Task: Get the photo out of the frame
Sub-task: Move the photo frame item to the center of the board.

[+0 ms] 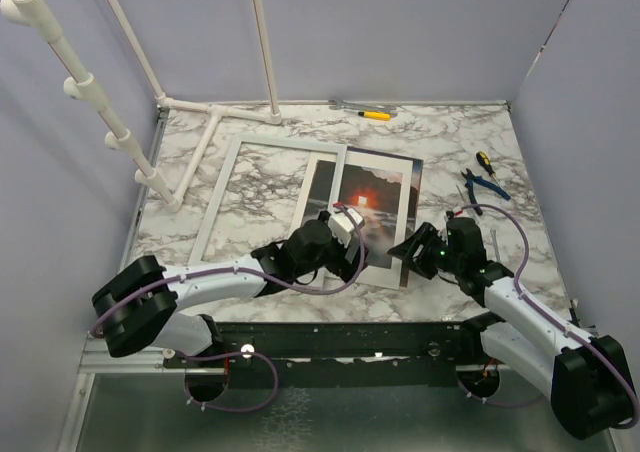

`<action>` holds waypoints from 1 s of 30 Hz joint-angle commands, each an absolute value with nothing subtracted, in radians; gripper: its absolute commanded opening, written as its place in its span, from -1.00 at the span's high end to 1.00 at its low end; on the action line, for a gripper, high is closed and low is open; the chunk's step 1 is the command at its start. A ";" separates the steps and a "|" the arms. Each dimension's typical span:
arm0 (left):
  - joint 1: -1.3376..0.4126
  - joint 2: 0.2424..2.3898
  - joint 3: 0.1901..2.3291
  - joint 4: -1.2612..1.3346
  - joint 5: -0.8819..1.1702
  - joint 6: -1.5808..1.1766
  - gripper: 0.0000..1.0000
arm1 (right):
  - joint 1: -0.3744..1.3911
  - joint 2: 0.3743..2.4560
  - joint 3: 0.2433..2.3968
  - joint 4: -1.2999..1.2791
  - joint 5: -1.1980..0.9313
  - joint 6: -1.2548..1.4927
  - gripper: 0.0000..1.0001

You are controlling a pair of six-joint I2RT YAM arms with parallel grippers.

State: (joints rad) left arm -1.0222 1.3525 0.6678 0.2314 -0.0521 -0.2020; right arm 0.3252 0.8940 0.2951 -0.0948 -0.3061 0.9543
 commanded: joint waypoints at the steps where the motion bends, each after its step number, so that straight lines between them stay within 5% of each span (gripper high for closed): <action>1: -1.060 1.305 0.610 0.335 -0.025 -0.055 -0.98 | 0.323 0.895 0.296 -0.058 -0.344 0.977 -0.25; 30: -1.180 1.466 0.718 0.271 -0.193 -0.108 -0.98 | 0.322 0.919 0.297 -0.204 -0.303 0.916 -0.45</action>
State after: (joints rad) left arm -1.1786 1.4563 0.6838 0.2958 -0.1619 -0.0578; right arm 0.3252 0.9073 0.2951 -0.1669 -0.2989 0.9386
